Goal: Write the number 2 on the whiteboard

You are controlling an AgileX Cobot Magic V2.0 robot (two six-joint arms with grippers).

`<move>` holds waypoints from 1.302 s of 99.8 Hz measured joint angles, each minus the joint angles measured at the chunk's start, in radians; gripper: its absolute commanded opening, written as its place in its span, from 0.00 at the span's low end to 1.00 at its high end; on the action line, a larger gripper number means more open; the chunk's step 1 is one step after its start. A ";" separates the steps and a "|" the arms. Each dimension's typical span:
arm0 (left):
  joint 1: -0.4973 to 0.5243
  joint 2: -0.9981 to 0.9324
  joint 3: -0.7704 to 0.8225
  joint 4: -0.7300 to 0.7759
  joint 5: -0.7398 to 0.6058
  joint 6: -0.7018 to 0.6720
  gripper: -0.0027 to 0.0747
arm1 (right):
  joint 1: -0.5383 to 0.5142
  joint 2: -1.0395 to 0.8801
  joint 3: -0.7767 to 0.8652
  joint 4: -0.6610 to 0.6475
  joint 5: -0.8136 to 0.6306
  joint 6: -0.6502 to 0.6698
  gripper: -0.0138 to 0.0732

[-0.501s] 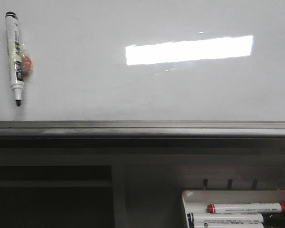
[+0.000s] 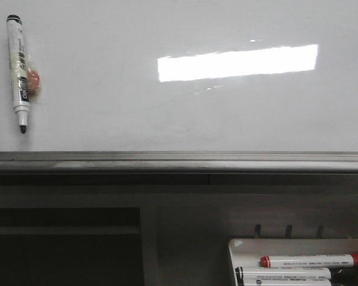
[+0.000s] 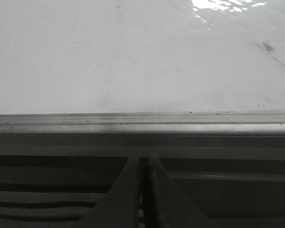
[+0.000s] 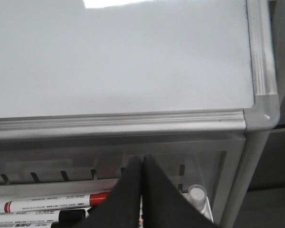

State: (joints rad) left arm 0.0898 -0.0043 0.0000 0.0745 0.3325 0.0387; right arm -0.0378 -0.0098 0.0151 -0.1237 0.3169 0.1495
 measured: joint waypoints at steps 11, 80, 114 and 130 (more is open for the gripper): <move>0.000 0.000 0.000 0.000 0.000 0.000 0.01 | 0.000 0.000 0.000 0.000 0.000 0.000 0.08; 0.000 0.000 0.000 -0.030 -0.185 0.000 0.01 | 0.000 0.000 0.000 -0.006 -0.167 0.000 0.08; 0.000 0.000 0.000 -0.062 -0.233 -0.004 0.01 | 0.000 0.000 0.000 -0.003 -0.300 0.003 0.08; 0.000 0.000 0.001 -0.169 -0.297 -0.019 0.01 | 0.000 0.000 0.000 0.094 -0.323 0.048 0.08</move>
State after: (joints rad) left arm 0.0898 -0.0043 0.0007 -0.0945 0.0358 0.0194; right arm -0.0378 -0.0098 0.0151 -0.0300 -0.0057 0.1976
